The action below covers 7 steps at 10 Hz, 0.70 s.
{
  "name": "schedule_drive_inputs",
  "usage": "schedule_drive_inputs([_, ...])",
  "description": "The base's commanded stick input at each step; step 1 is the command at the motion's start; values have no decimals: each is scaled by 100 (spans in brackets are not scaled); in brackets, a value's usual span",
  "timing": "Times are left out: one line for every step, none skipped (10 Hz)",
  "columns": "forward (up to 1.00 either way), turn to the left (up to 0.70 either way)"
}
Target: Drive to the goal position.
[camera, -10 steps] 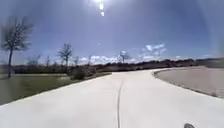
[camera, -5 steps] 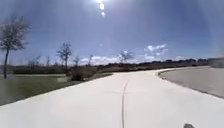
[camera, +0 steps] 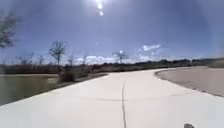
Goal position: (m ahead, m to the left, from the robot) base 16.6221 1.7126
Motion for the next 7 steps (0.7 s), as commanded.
schedule_drive_inputs([100, 0])
schedule_drive_inputs([100, 0])
schedule_drive_inputs([100, 0])
schedule_drive_inputs([100, 0])
schedule_drive_inputs([100, 0])
schedule_drive_inputs([100, 0])
schedule_drive_inputs([100, 0])
